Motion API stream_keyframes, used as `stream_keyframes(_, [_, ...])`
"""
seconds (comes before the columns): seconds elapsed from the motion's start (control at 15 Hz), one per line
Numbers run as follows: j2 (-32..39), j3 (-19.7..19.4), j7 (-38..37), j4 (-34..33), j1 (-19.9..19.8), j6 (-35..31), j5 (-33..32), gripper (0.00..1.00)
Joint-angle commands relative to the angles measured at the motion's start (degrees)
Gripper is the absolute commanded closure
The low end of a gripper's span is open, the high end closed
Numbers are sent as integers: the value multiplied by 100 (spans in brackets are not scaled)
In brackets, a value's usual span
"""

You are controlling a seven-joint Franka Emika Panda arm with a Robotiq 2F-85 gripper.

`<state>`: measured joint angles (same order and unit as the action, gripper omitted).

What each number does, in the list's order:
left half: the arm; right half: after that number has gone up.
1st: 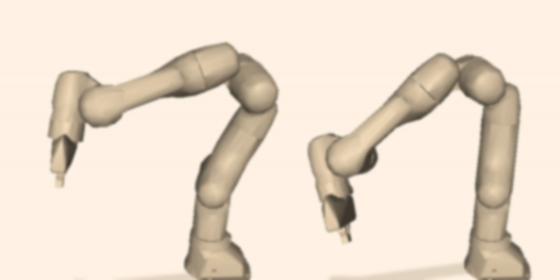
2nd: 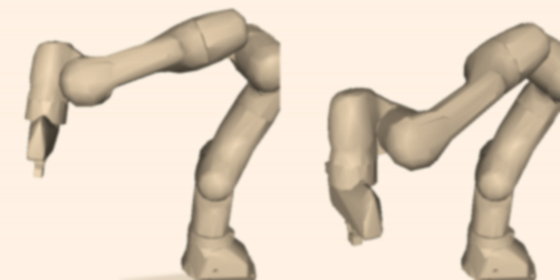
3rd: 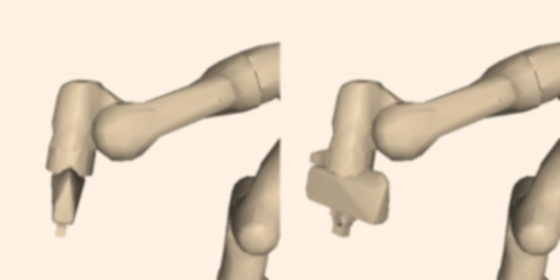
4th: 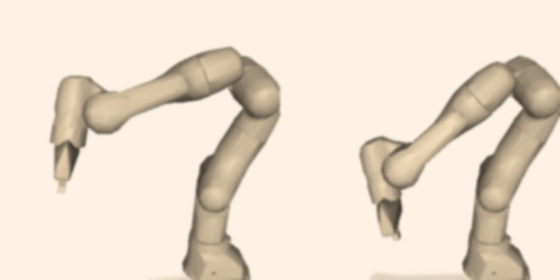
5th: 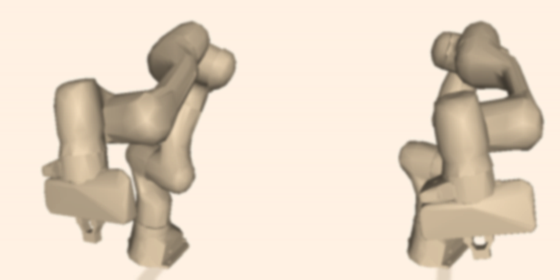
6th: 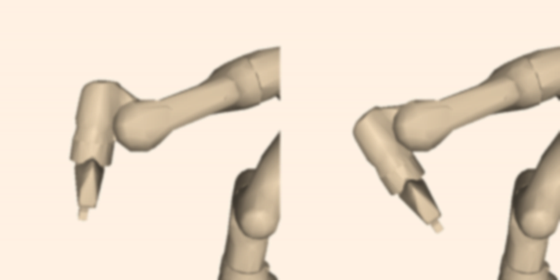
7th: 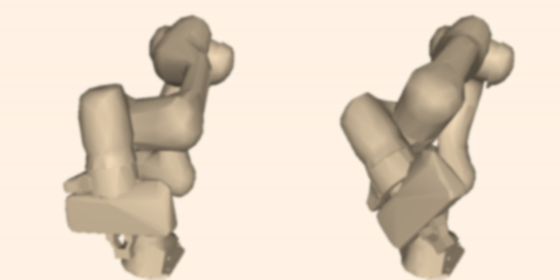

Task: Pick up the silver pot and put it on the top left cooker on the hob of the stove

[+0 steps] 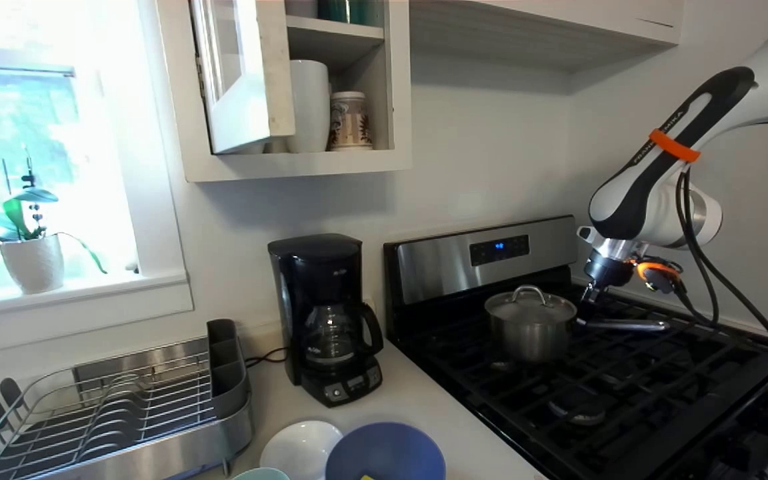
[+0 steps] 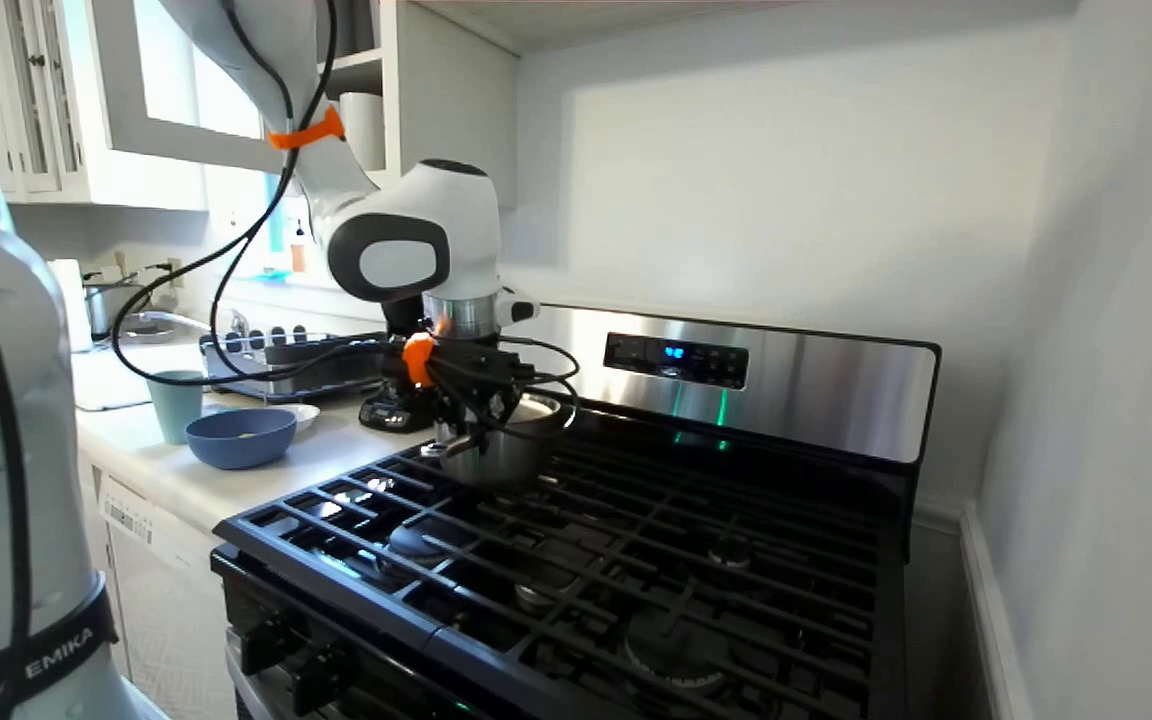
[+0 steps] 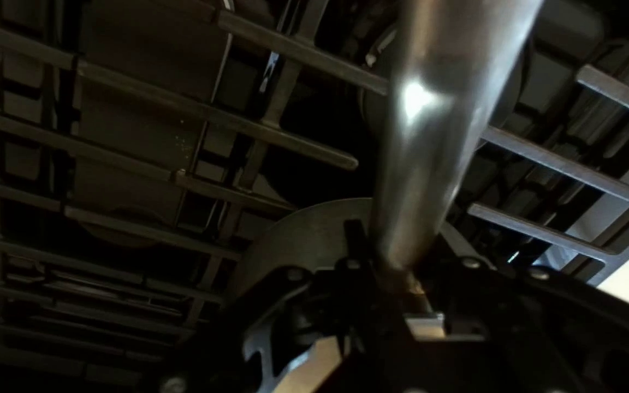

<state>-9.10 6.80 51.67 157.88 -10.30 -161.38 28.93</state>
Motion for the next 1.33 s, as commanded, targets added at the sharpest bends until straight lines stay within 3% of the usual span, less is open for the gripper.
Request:
stream_keyframes(0.0, [-25, 156, -130, -124, 78, -290, 4, 94])
stream_keyframes(0.6, [387, 562, -883, -275, -93, -1024, -643, 94])
stream_keyframes(1.27, [737, 484, -2216, -659, -231, -884, -1927, 94])
